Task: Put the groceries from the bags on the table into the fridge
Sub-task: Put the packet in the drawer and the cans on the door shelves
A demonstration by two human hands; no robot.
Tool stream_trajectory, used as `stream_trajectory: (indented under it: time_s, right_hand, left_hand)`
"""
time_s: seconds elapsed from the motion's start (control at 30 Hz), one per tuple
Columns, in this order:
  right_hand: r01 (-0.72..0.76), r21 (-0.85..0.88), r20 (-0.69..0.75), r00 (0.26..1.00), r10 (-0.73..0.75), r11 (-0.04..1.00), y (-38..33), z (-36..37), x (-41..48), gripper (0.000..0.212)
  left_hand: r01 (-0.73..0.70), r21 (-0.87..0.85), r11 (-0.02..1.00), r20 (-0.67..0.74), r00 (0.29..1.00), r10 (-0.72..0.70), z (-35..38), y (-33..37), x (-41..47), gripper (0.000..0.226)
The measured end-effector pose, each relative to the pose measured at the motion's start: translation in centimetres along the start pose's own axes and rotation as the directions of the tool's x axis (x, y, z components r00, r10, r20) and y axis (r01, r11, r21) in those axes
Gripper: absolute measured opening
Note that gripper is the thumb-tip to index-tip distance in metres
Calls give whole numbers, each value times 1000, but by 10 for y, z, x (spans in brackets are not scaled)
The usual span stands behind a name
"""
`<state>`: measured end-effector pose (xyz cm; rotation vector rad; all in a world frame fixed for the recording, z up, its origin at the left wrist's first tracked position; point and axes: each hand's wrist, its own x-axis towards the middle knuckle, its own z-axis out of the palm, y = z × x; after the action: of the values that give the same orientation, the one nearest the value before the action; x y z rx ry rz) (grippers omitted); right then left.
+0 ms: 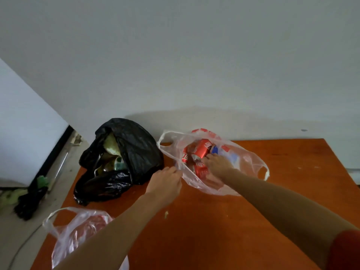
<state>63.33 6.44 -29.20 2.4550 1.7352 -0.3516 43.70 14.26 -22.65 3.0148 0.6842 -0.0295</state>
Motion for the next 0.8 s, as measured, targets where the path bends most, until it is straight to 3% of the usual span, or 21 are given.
stream_trajectory:
  time_s: [0.1,0.23,0.37,0.53,0.7,0.8]
  right_hand:
    - [20,32,32,999,-21,999,-1,25,31,76]
    - [-19,-73,85,996,25,997,-3,49,53,68]
    - [-61,-50,90,994,65,997,-2,63,63,70]
    - [-147,193,41,989,142,970,1,51,51,75]
    - [-212,507,-118,943,311,835,20,19,20,83]
    - [-298,540,-124,897,424,787,45,7,5,79]
  left_hand:
    - [21,-46,999,-8,1000,-22,6,-11,16,22]
    - [7,-85,996,-23,1000,-9,19,-27,31,23]
    - [-18,-130,991,-42,999,13,25,-43,51,26]
    - [-87,-179,980,-80,994,73,20,-51,80,26]
    - [-237,-183,954,-142,967,213,10,-36,117,22]
    - [-356,-69,932,-13,934,356,17,-16,145,24]
